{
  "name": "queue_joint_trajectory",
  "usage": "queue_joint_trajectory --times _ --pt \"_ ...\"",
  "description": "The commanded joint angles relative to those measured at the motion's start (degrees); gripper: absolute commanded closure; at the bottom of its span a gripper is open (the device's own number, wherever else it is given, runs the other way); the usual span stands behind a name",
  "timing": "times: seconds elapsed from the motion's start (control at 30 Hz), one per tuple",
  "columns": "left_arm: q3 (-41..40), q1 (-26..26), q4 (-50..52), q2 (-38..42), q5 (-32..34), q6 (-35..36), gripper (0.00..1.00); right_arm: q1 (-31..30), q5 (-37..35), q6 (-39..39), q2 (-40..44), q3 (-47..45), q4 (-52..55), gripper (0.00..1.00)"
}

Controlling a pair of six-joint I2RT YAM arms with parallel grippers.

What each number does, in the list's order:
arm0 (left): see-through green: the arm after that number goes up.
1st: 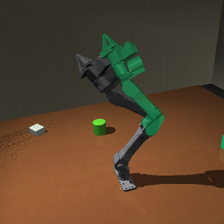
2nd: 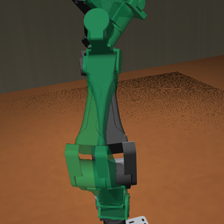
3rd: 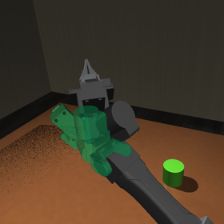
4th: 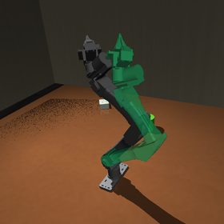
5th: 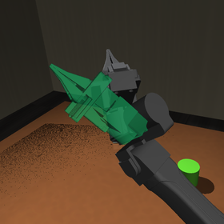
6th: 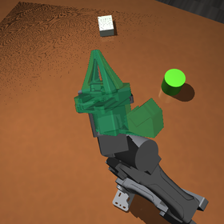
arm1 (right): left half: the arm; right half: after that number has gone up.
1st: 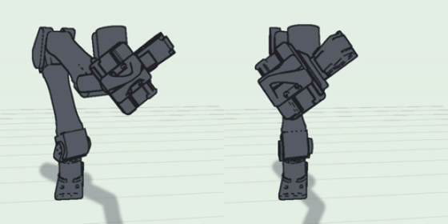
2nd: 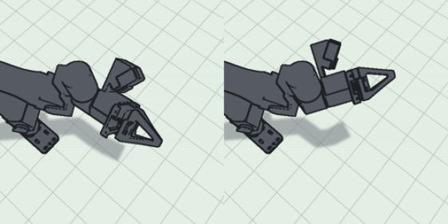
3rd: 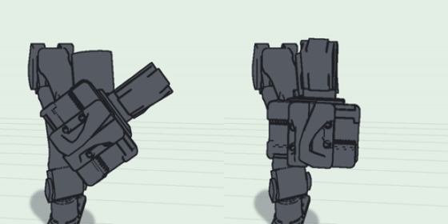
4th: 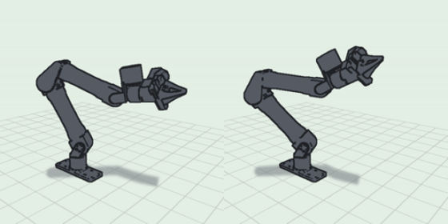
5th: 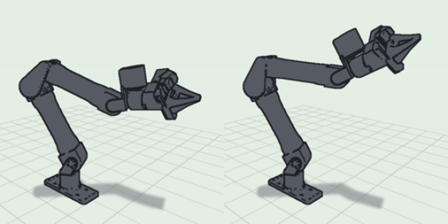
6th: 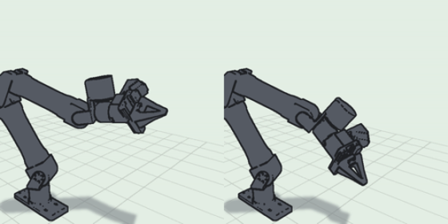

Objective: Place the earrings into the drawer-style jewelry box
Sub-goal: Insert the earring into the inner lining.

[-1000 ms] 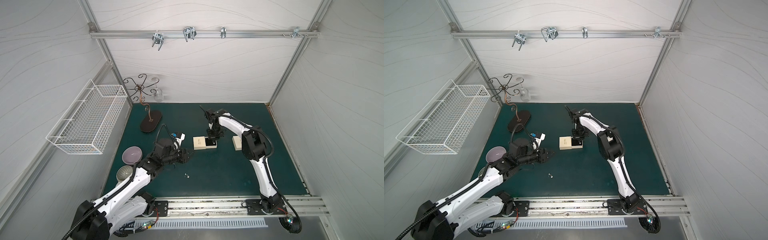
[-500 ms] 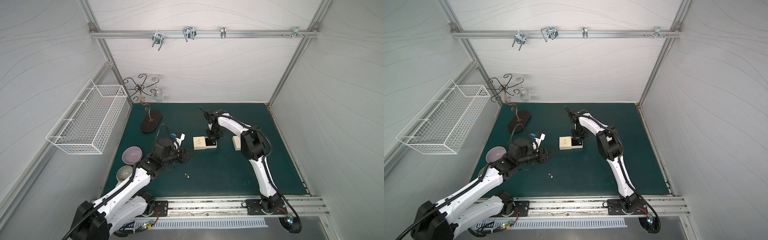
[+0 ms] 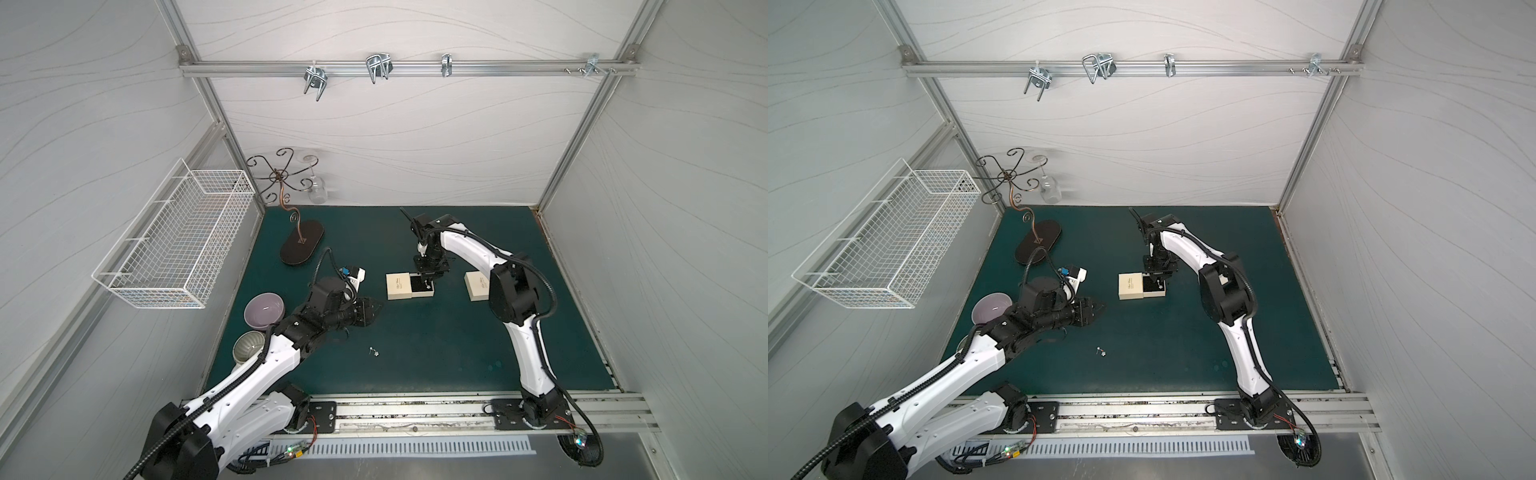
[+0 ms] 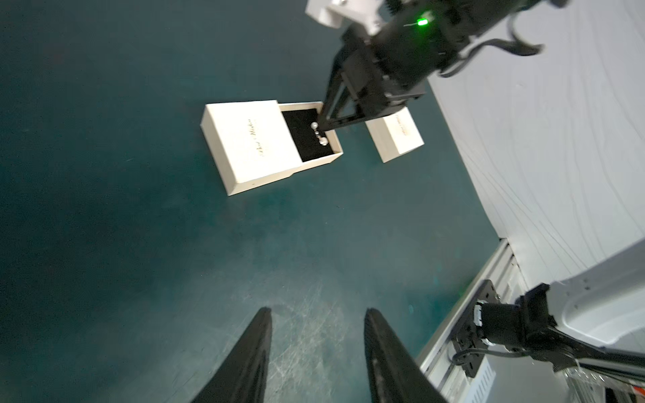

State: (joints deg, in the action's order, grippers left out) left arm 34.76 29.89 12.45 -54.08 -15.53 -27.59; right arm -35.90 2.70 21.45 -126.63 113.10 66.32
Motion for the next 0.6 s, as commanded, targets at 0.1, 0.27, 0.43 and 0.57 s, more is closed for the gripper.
queue_joint_trajectory --times 0.1,0.27,0.43,0.57 --pt "4.65 -0.07 6.75 5.89 11.01 -3.67 0.53 -3.33 4.48 3.34 10.44 -5.72 1.17 0.71" --pt "4.98 -0.23 9.39 8.77 12.34 -4.82 0.53 -6.29 4.97 6.21 14.82 -10.29 -0.61 0.72" --pt "7.22 -0.49 15.67 10.14 16.31 -6.69 0.53 -10.57 8.31 10.56 17.82 -16.02 -6.20 0.71" --pt "9.32 -0.62 20.97 13.28 20.96 -8.15 0.54 -15.12 10.05 15.14 18.02 -19.26 -11.11 0.71"
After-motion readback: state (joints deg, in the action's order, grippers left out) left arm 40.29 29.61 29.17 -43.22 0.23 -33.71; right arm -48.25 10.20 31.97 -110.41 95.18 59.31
